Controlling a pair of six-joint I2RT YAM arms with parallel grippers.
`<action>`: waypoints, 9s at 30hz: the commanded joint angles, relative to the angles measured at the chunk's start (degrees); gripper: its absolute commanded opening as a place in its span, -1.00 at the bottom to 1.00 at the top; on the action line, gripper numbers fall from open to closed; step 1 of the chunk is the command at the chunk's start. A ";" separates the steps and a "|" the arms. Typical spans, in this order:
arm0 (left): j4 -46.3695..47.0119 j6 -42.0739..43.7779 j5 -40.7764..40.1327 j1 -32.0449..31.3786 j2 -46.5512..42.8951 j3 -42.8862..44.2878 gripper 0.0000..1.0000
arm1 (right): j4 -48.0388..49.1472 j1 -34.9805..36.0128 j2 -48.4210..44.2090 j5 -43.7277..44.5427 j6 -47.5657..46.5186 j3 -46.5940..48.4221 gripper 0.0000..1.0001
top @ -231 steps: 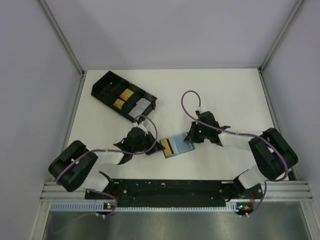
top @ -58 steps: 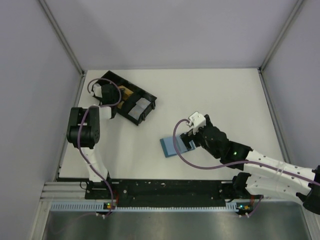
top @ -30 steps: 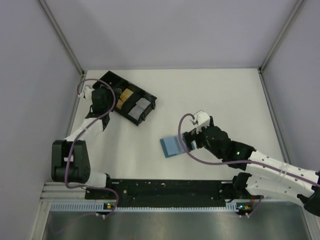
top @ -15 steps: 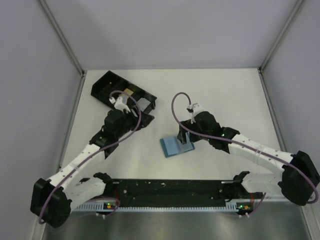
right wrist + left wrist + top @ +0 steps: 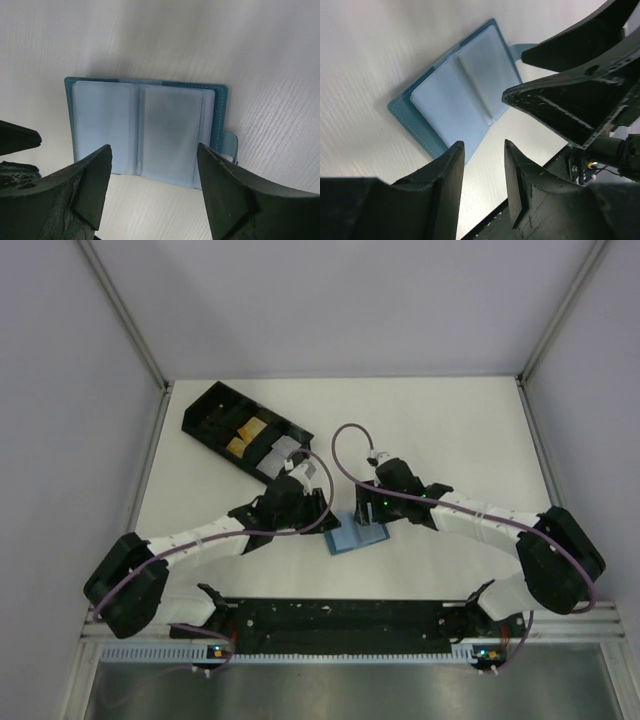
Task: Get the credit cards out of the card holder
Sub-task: Remove the credit card from the card holder, then place the credit card in the storage box.
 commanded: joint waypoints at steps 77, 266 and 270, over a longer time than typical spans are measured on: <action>0.09 -7.79 -11.40 -1.05 -11.78 -7.58 -0.78 | 8.38 4.76 14.05 -19.69 3.47 6.34 -0.04; 51.06 -16.40 5.56 1.94 -9.50 -22.00 -0.31 | 69.20 -9.75 5.78 -54.58 31.42 -16.34 -1.00; 52.83 -17.37 5.65 1.94 -8.79 -22.08 -1.00 | 69.38 -9.92 6.39 -54.23 31.16 -16.86 -1.00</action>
